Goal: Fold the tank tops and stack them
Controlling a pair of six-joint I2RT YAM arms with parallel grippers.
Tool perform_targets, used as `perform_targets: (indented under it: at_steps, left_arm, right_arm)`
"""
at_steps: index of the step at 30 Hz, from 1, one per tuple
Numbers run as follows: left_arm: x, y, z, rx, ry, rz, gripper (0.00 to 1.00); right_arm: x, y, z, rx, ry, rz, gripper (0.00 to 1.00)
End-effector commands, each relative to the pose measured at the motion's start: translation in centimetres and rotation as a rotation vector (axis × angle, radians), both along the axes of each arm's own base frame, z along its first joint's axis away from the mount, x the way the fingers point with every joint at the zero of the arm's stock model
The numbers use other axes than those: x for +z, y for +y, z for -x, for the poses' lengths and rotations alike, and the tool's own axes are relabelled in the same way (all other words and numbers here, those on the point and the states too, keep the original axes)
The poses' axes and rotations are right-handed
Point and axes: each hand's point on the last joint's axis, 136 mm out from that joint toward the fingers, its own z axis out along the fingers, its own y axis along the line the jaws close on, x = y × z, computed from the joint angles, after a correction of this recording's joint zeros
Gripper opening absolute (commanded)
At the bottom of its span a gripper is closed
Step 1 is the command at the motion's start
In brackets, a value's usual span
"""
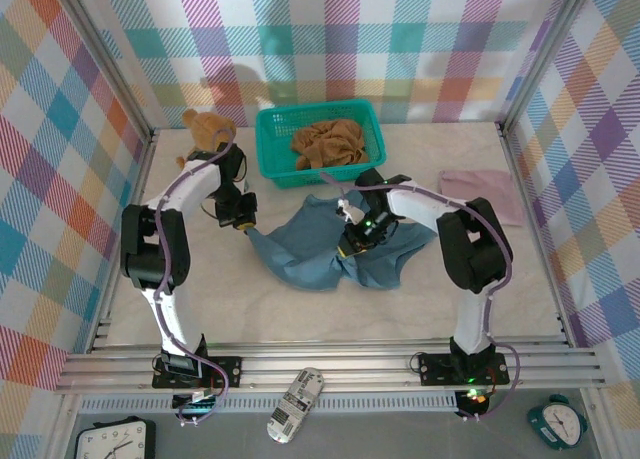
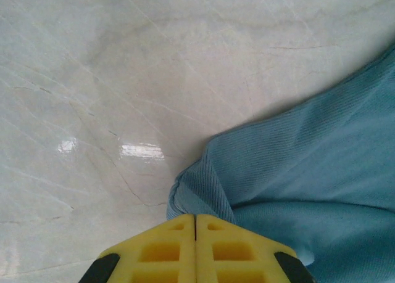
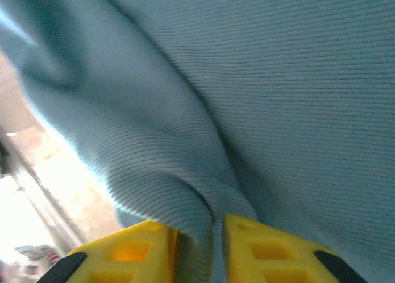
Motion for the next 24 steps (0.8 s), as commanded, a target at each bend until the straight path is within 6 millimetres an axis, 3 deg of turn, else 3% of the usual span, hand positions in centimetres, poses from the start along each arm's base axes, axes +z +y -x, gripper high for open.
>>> perform_targets:
  at_steps: [1, 4, 6, 10, 13, 16, 18, 20, 24]
  left_arm:
    - [-0.2, 0.1, -0.5, 0.002, 0.009, -0.012, 0.07]
    - [-0.6, 0.2, -0.4, -0.005, 0.019, -0.017, 0.07]
    - [-0.8, 0.2, -0.4, -0.009, 0.023, -0.018, 0.07]
    - [-1.2, 0.1, -0.5, -0.010, 0.032, -0.012, 0.07]
    - [-1.3, 0.0, -0.5, -0.015, 0.037, -0.008, 0.07]
    - [-1.3, -0.1, -0.7, -0.020, 0.037, -0.007, 0.07]
    - [-1.3, -0.1, -0.8, -0.026, 0.036, -0.006, 0.07]
    - [-1.3, 0.0, -0.7, -0.033, 0.040, -0.012, 0.07]
    - [-1.6, -0.1, -0.4, -0.037, 0.050, -0.007, 0.07]
  right_arm:
    - [-0.1, -2.0, -3.0, 0.023, -0.217, 0.174, 0.31]
    - [2.7, -3.3, -5.5, 0.017, -0.547, 0.338, 0.41]
    - [4.3, -3.4, -5.6, 0.010, -0.670, 0.369, 0.43]
    - [6.1, -1.9, -2.5, 0.061, -0.749, 0.313, 0.50]
    - [6.4, 0.2, 2.1, 0.144, -0.705, 0.189, 0.49]
    - [5.2, 2.9, 7.9, 0.254, -0.603, 0.014, 0.48]
    - [3.7, 3.8, 10.1, 0.317, -0.555, -0.017, 0.49]
    - [2.3, 4.2, 10.6, 0.367, -0.570, 0.015, 0.54]
    - [0.2, 5.0, 9.2, 0.405, -0.646, 0.069, 0.62]
